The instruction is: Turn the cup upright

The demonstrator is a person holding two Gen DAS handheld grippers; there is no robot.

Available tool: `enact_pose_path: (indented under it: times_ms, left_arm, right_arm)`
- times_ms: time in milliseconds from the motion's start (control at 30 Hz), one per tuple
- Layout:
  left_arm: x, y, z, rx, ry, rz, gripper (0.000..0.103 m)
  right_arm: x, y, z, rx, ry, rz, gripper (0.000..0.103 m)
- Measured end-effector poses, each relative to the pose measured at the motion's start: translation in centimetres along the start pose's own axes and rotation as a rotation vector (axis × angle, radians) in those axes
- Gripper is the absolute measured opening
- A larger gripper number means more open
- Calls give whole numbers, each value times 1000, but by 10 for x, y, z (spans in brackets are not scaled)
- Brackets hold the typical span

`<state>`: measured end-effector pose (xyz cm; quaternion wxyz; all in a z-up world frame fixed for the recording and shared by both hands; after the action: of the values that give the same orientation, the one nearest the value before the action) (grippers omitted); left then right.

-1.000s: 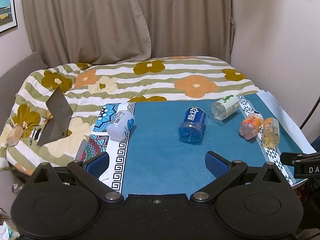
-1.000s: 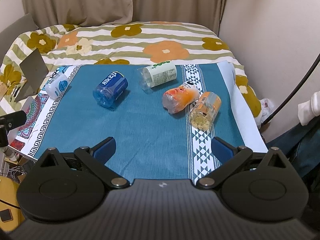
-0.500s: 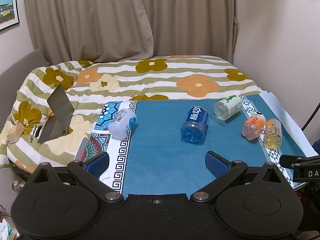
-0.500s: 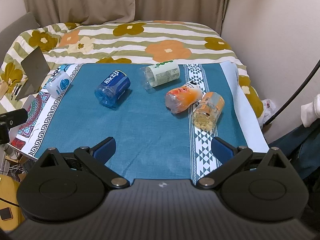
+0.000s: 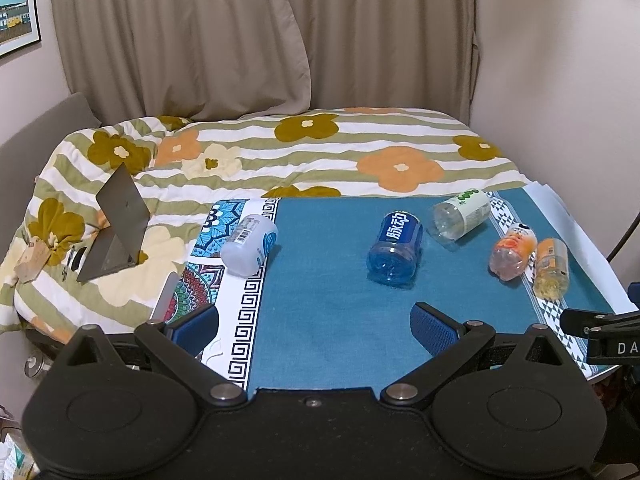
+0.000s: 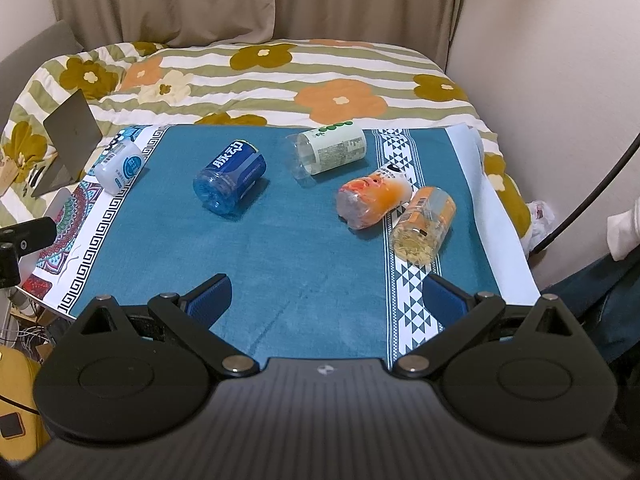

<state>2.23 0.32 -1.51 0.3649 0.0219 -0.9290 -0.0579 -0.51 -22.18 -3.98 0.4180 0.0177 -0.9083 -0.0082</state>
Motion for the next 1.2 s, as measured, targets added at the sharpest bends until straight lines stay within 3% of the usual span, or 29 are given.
enact_pose_path:
  times_ms: [900, 1200]
  left_arm:
    - [1, 1, -3, 1, -8, 0, 103]
    - [-13, -13, -21, -33, 22, 36, 103]
  right_arm:
    - [4, -4, -6, -17, -16, 3, 103]
    - [3, -13, -12, -21, -12, -9, 103]
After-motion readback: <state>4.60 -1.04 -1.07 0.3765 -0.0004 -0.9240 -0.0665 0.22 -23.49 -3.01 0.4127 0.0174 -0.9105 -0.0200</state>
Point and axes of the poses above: each gripper's, at about its wrist camera, not at the fingertips, and x roughly against the way its jaws point, y to its left, z to its underside, the point moved 3 cm from there along -x, roughly the way its jaws point, and after that the axes turned 4 degrees about -z, right-handed, at the moved point
